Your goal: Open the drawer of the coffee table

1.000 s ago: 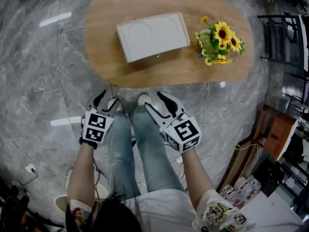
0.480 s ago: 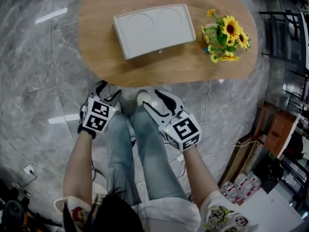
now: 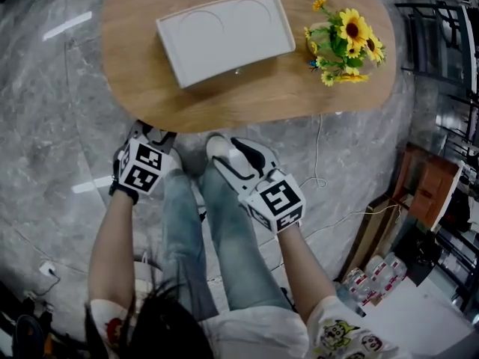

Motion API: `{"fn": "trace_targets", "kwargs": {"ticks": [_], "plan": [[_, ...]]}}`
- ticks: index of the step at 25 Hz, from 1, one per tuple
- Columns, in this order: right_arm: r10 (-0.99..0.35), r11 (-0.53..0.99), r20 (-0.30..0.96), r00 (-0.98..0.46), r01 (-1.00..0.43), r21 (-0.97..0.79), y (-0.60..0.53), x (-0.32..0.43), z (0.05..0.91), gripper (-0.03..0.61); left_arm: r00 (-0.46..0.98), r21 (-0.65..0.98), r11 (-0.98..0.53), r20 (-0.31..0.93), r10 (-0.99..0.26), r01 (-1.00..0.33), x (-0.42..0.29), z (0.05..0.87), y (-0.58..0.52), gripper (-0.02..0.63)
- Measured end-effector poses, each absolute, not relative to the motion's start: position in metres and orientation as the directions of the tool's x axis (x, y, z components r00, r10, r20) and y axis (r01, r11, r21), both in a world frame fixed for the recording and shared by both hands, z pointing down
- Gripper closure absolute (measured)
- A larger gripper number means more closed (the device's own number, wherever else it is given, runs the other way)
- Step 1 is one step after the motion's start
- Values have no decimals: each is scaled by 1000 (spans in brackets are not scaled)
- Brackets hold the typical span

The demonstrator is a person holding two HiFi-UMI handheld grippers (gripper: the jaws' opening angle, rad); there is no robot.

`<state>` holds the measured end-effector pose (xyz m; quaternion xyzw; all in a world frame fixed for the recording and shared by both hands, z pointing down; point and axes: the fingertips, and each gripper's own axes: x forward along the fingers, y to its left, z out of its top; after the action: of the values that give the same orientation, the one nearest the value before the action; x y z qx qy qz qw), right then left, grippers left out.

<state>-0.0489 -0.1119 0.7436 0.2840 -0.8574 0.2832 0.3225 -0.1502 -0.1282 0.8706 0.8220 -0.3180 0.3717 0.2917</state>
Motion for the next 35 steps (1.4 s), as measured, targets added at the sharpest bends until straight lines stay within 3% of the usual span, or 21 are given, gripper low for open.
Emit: {"fn": "trace_targets", "kwargs": {"ticks": [12, 18, 26, 35], "plan": [[-280, 683, 731, -623, -664, -305, -108, -46, 750, 376, 539, 190, -728, 794, -281, -659, -153, 872, -121, 502], [-268, 691, 736, -622, -656, -302, -105, -49, 752, 376, 543, 141, -837, 814, -207, -529, -150, 871, -105, 523], [-243, 717, 761, -602, -640, -277, -98, -52, 763, 376, 549, 138, -880, 821, -154, -454, -142, 872, -78, 531], [-140, 859, 871, -471, -496, -130, -85, -41, 804, 376, 553, 158, -893, 825, -114, -420, -136, 872, -48, 532]]}}
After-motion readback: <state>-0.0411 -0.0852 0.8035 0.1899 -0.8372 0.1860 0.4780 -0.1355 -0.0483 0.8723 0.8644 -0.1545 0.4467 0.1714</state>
